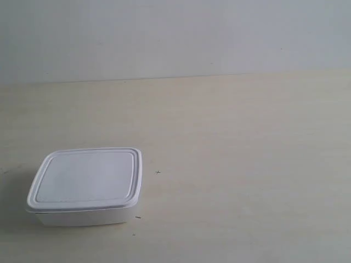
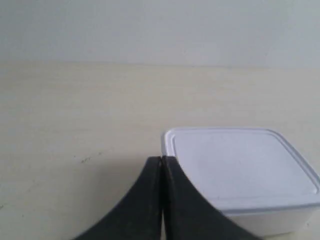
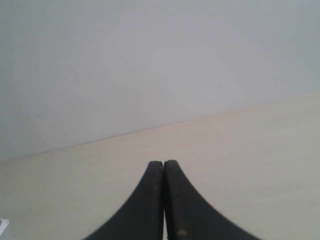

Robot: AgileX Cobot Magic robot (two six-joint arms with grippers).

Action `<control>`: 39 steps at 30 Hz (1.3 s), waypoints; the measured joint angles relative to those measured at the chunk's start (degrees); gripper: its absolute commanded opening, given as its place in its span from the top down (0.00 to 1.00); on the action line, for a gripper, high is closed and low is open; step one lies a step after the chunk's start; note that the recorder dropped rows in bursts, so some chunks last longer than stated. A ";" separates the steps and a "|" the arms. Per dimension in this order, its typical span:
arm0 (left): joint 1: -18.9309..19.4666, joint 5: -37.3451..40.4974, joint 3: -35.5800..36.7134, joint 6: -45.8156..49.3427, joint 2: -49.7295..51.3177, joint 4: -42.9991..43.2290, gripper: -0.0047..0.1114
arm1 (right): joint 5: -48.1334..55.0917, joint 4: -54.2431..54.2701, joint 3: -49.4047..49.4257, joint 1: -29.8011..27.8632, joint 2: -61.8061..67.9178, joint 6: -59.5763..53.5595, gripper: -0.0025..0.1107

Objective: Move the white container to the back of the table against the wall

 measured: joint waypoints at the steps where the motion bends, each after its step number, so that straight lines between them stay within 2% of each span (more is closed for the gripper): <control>1: 0.00 -1.03 0.00 0.00 0.00 -0.15 0.96 | 0.00 0.00 0.00 0.00 0.00 0.00 0.98; 7: 0.00 -6.68 0.00 0.00 0.00 -2.11 0.96 | -6.72 0.31 0.00 0.00 0.00 0.00 0.98; 15: 0.00 -12.52 0.00 0.00 0.00 -19.80 0.96 | -8.65 5.22 0.00 0.00 0.00 0.64 0.98; 21: 0.00 -17.34 0.00 -2.18 0.00 -27.32 0.96 | -9.09 12.68 0.00 0.00 0.00 3.93 0.98; 25: 0.00 -16.66 0.00 -2.91 0.13 -29.34 0.96 | -10.14 13.79 0.00 0.00 0.00 4.39 0.98; 29: 0.00 -11.68 -2.42 -2.86 3.74 -28.55 0.96 | -10.28 14.06 0.00 0.00 0.24 5.53 0.98; 31: 0.00 -9.14 -6.20 -2.86 9.78 -24.42 0.96 | -10.03 14.03 -1.20 0.00 2.76 5.60 0.98; 35: 0.00 -7.15 -19.42 -2.72 25.12 -16.91 0.96 | -6.56 9.05 -9.38 0.00 16.26 5.47 0.98; 39: 0.00 6.68 -36.25 -3.03 40.86 -7.37 0.96 | 5.69 0.62 -26.67 0.00 36.52 5.38 0.98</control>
